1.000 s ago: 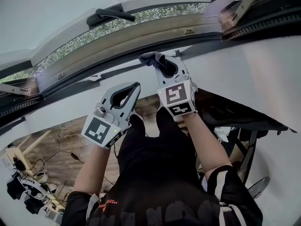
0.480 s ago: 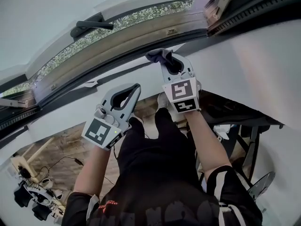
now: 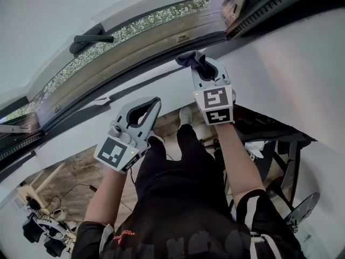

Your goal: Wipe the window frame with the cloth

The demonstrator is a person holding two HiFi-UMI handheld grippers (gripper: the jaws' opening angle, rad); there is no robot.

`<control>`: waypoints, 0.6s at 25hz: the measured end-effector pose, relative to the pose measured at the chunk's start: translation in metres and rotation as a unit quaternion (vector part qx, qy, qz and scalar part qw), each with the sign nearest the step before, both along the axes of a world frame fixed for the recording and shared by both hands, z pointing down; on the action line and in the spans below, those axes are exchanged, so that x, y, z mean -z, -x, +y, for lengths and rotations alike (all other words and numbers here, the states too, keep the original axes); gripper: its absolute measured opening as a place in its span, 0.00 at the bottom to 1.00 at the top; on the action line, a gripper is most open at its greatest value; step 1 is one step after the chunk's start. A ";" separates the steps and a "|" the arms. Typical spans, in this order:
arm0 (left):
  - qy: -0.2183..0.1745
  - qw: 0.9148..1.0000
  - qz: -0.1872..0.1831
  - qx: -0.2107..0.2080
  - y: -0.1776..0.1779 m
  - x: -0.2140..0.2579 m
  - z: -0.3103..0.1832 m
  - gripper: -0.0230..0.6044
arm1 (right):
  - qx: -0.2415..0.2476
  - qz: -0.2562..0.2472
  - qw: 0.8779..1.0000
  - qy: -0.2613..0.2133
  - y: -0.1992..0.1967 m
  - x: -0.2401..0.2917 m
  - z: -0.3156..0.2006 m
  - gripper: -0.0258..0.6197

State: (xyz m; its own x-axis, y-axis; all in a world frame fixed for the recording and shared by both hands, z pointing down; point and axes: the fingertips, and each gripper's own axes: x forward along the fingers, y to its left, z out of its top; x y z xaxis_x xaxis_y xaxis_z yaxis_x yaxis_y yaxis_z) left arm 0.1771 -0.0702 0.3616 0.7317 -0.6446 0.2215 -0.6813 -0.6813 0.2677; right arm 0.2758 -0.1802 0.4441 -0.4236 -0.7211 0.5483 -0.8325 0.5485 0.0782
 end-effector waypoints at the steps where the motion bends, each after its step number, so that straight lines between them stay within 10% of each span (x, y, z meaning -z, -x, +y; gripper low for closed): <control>1: -0.001 1.000 0.001 -0.001 -0.003 0.000 -0.002 0.07 | -0.004 0.000 1.000 0.000 -0.005 0.000 -0.002 0.13; 15: 0.010 1.000 -0.002 -0.026 -0.035 -0.006 -0.018 0.07 | -0.063 -0.001 0.998 0.000 -0.063 -0.005 -0.028 0.13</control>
State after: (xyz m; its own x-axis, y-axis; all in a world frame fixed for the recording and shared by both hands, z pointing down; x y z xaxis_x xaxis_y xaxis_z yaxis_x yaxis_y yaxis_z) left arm 0.2118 -0.0886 0.3674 0.7631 -0.6012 0.2371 -0.6463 -0.7101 0.2795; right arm 0.3391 -0.2079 0.4487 -0.3304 -0.7695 0.5466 -0.8954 0.4387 0.0763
